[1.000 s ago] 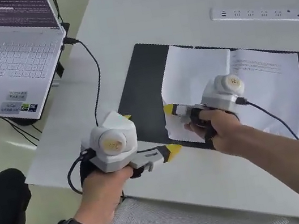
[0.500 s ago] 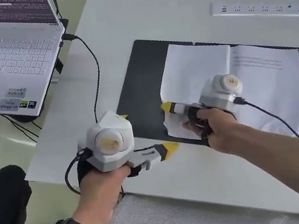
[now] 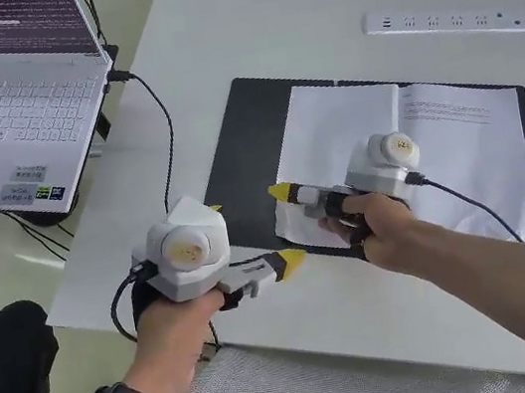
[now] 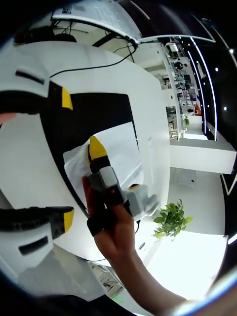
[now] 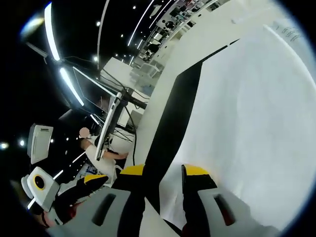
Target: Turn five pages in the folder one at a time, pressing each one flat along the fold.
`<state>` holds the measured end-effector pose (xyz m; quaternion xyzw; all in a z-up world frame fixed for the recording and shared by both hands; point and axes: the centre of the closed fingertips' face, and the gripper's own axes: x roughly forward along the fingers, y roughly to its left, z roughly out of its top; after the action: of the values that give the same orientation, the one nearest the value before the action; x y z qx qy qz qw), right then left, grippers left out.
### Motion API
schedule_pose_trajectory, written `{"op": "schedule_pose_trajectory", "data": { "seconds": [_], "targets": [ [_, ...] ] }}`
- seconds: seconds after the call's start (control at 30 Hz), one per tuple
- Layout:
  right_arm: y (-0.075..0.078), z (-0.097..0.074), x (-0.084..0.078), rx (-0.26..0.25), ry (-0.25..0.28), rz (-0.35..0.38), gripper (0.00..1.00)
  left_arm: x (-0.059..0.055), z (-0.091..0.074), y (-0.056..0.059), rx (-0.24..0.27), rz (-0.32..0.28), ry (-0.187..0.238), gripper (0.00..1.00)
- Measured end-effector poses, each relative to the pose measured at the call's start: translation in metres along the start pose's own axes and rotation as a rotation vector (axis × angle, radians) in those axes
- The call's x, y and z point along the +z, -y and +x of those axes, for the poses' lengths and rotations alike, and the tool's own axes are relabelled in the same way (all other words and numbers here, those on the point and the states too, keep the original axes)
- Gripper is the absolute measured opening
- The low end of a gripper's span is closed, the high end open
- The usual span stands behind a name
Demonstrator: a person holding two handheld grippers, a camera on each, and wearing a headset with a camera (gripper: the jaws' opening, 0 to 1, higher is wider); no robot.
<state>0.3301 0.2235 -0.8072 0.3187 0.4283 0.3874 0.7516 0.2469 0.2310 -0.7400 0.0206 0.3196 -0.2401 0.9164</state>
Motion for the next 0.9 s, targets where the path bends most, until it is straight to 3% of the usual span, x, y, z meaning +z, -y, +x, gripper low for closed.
{"op": "schedule_pose_trajectory", "data": {
  "seconds": [0.1,0.27,0.37,0.43,0.53,0.7,0.77,0.9],
  "targets": [
    [-0.006,-0.003,0.000,0.029,-0.005,0.016,0.34,0.006,0.001,0.000,-0.008,0.017,0.011,0.71],
    [-0.017,-0.015,0.011,0.071,0.032,0.017,0.48,0.016,0.005,-0.005,-0.016,0.026,0.024,0.62],
    [-0.020,-0.022,0.016,0.084,0.041,-0.001,0.49,0.020,0.007,-0.001,-0.057,0.042,0.026,0.48],
    [-0.031,-0.035,0.017,0.099,0.056,-0.031,0.49,0.023,0.009,0.000,-0.065,0.055,0.028,0.37],
    [-0.036,-0.051,0.020,0.100,0.075,-0.044,0.48,0.021,0.021,0.000,-0.084,0.054,0.012,0.33],
    [-0.030,-0.074,0.027,0.078,0.111,-0.047,0.47,0.018,0.034,0.004,-0.105,0.082,-0.017,0.29],
    [-0.017,-0.085,0.033,0.067,0.123,-0.043,0.46,0.016,0.041,0.005,-0.114,0.100,-0.023,0.26],
    [-0.010,-0.099,0.036,0.043,0.137,-0.046,0.46,0.005,0.056,0.004,-0.131,0.115,-0.059,0.23]
  ]
}}
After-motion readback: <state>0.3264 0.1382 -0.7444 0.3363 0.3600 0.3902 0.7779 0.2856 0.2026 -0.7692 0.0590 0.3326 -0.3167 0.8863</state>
